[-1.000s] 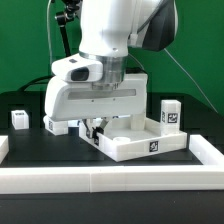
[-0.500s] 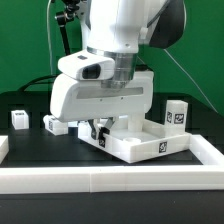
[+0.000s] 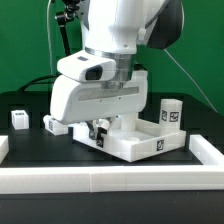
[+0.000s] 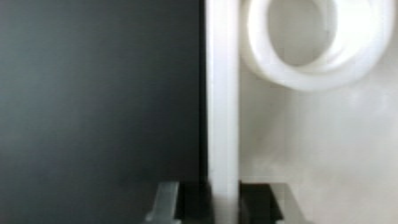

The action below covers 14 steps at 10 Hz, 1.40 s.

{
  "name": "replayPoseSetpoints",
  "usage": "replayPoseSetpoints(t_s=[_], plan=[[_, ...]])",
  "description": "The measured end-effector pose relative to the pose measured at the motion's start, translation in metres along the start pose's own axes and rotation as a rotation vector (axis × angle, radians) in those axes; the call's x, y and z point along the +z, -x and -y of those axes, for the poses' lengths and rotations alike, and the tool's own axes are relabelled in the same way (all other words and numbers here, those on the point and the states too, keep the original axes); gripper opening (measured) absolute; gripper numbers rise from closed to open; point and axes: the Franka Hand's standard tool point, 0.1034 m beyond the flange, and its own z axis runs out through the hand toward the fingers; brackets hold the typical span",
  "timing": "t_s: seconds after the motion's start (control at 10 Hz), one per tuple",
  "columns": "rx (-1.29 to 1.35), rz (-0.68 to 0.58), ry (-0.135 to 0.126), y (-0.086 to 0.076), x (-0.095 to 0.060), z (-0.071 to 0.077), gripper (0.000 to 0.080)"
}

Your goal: Assemble square table

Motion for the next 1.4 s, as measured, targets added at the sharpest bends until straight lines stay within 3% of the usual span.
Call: replayPoseSetpoints(t_s=[0.2, 0.7, 1.1, 1.4], plan=[[-0.129, -0.003, 0.016, -0.011, -0.005, -0.006, 0.0062], [-0.458, 0.027, 0.079, -0.063, -0.018, -0.02, 0.0062], [-0.654, 0.064, 0.089, -0.055, -0.015, -0.026, 0.0062], [-0.708, 0.069, 0.108, -0.09, -0.026, -0.03, 0.0062]])
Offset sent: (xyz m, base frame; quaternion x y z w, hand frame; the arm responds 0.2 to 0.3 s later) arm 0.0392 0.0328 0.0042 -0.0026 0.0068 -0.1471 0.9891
